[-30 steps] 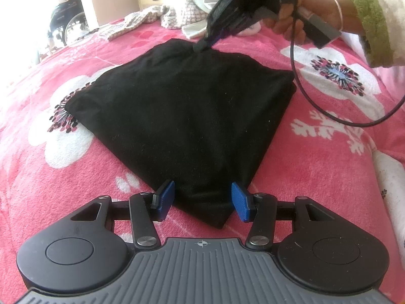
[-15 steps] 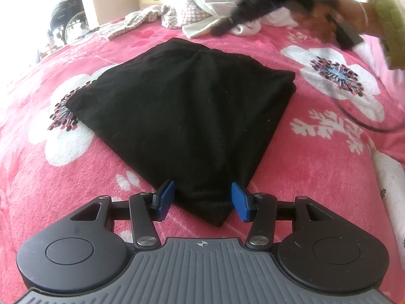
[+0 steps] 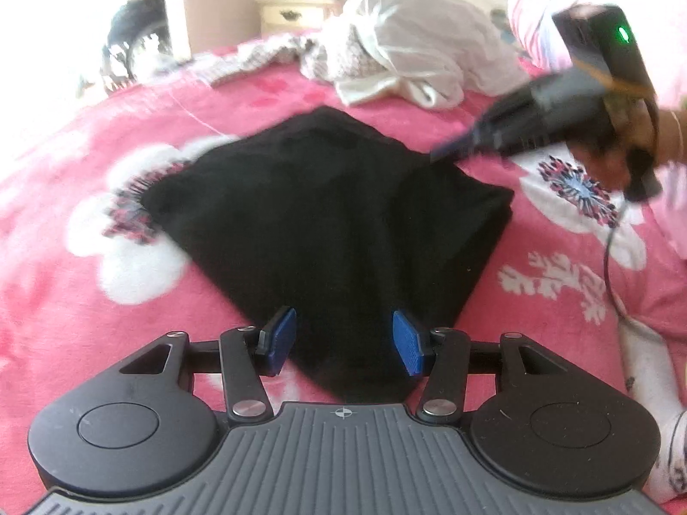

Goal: Fold clothes

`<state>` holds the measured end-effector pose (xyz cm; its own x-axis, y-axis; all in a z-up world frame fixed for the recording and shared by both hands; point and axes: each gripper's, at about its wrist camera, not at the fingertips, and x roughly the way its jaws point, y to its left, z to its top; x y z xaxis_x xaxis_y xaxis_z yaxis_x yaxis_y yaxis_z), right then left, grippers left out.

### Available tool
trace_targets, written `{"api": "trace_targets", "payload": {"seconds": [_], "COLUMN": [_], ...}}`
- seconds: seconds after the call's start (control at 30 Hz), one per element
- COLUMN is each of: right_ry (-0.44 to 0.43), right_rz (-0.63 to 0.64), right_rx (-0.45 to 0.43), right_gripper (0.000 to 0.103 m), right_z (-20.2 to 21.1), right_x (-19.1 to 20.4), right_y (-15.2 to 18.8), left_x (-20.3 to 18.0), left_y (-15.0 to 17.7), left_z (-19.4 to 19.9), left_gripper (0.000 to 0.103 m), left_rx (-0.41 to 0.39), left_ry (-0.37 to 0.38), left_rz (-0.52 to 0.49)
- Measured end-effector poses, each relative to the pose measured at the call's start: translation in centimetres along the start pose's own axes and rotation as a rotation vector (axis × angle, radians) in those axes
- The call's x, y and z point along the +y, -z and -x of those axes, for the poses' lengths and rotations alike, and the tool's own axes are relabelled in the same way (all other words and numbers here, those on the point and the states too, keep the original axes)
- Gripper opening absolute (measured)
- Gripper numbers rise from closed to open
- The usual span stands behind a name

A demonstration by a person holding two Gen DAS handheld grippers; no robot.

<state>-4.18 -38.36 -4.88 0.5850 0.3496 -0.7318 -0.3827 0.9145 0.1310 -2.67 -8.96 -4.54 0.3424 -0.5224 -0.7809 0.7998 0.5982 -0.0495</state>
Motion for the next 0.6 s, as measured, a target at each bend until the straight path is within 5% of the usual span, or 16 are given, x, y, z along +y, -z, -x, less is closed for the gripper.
{"api": "trace_targets", "payload": {"seconds": [0.07, 0.13, 0.33, 0.47, 0.6], "right_ry": [0.024, 0.053, 0.182, 0.087, -0.004], "right_rz": [-0.035, -0.077, -0.115, -0.087, 0.047], "right_rx": [0.043, -0.012, 0.024, -0.074, -0.056], "right_gripper": [0.008, 0.008, 0.013, 0.013, 0.013], "right_z": [-0.1, 1.6, 5.0, 5.0, 1.3], "right_x": [0.2, 0.2, 0.1, 2.0, 5.1], "right_y": [3.2, 5.2, 3.6, 0.5, -0.5], "left_x": [-0.5, -0.6, 1.0, 2.1, 2.8], "left_y": [1.1, 1.9, 1.7, 0.3, -1.7], "left_z": [-1.2, -0.8, 1.2, 2.6, 0.9], "left_gripper": [0.049, 0.049, 0.05, 0.05, 0.05], "left_rx": [0.038, 0.038, 0.031, -0.019, -0.02], "left_ry": [-0.01, -0.014, -0.011, -0.022, -0.07], "left_rz": [-0.01, -0.03, 0.044, 0.057, 0.062]}}
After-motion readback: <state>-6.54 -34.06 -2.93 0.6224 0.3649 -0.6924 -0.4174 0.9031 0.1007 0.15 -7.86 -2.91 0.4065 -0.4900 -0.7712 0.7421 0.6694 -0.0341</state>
